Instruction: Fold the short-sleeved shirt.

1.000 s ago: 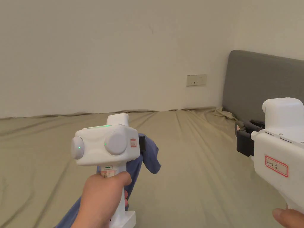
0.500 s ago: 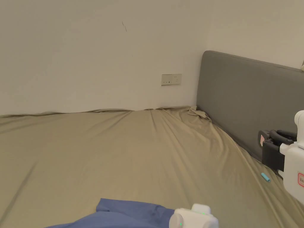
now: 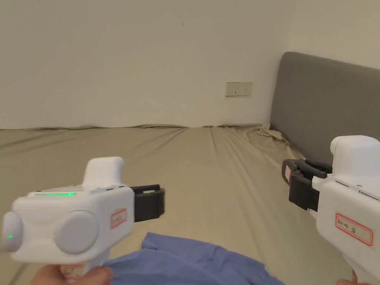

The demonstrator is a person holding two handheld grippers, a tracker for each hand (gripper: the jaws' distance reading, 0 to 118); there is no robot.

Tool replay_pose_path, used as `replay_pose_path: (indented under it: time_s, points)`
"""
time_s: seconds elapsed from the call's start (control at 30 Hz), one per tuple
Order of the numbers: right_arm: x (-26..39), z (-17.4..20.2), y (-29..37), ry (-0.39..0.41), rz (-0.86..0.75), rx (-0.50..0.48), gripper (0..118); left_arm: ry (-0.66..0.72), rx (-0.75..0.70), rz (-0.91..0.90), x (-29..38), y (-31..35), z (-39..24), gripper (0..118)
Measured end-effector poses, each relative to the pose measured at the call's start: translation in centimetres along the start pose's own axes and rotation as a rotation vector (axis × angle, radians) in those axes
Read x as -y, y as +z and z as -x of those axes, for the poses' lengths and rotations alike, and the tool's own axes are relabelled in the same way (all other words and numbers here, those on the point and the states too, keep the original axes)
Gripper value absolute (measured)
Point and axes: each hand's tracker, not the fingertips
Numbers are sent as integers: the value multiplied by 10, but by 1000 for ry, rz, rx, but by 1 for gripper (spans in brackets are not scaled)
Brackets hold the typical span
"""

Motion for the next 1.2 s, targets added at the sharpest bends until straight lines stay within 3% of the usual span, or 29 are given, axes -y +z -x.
replay_pose_path:
  time_s: [0.03,0.1,0.13,0.3,0.43,0.53,0.63,0.67,0.7,0.73,0.97,1.1,1.13,1.2]
  points:
    - [6,7,-5,9,9,-14,3,-4,-80,-23,7,15,18,90]
    - [23,21,-16,1,34,-68,3,2,-228,4,27,40,55,26]
    - [31,27,-21,-7,52,-93,3,12,-273,31,39,46,68,9]
    - [60,56,-47,-31,154,-170,3,131,-248,237,103,32,108,9]
    - [66,68,-59,-16,179,-194,3,144,-247,265,113,-2,118,9]
    - [69,70,-65,-3,193,-194,3,133,-228,264,116,-43,124,9]
    - [74,66,-72,9,222,-183,3,22,-256,284,122,-101,129,10]
    - [76,63,-74,14,235,-170,3,-11,-292,311,124,-122,131,35]
    - [77,61,-76,18,247,-160,3,-33,-311,332,127,-143,133,84]
    - [78,59,-76,21,254,-152,3,-38,-318,364,132,-164,138,116]
    - [91,41,-80,56,317,-76,3,39,-341,565,171,-261,170,118]
    - [98,31,-88,6,357,-69,3,89,-318,670,190,-280,180,116]
    - [99,30,-91,-4,369,-67,3,91,-337,613,187,-275,180,113]
    - [104,28,-96,-14,385,-52,3,44,-320,587,185,-269,169,90]
